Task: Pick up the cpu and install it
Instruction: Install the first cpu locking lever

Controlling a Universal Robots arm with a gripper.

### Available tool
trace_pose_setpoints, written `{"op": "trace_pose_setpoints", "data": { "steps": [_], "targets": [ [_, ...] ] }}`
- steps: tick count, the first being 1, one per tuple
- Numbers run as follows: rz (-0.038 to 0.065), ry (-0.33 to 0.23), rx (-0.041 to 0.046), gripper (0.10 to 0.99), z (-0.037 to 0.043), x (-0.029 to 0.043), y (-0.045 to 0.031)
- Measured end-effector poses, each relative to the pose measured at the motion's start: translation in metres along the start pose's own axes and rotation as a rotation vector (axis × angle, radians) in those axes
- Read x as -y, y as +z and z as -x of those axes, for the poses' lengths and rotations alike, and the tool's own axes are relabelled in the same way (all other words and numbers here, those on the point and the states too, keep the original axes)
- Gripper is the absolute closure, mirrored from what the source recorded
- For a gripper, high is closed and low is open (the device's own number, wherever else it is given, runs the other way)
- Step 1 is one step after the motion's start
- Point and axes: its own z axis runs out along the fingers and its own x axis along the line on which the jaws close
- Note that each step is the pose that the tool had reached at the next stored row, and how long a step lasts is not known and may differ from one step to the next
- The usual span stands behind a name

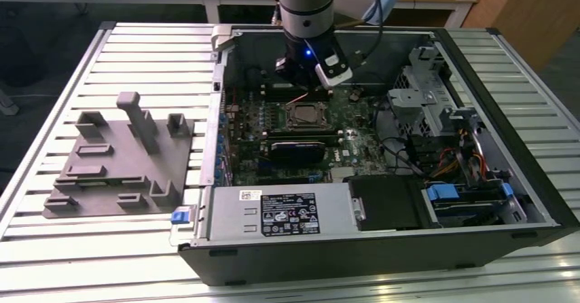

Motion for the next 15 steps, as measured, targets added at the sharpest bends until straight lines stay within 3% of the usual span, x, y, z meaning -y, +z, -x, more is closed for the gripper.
{"op": "trace_pose_setpoints", "data": {
  "steps": [5, 11, 15],
  "targets": [
    [-0.016, 0.001, 0.0115, 0.98, -0.0004, -0.0002, 0.0025],
    [-0.047, 0.002, 0.0301, 0.98, -0.0011, -0.0018, 0.0056],
    [-0.054, 0.004, 0.0371, 0.98, -0.0019, -0.0044, 0.0075]
  ]
}}
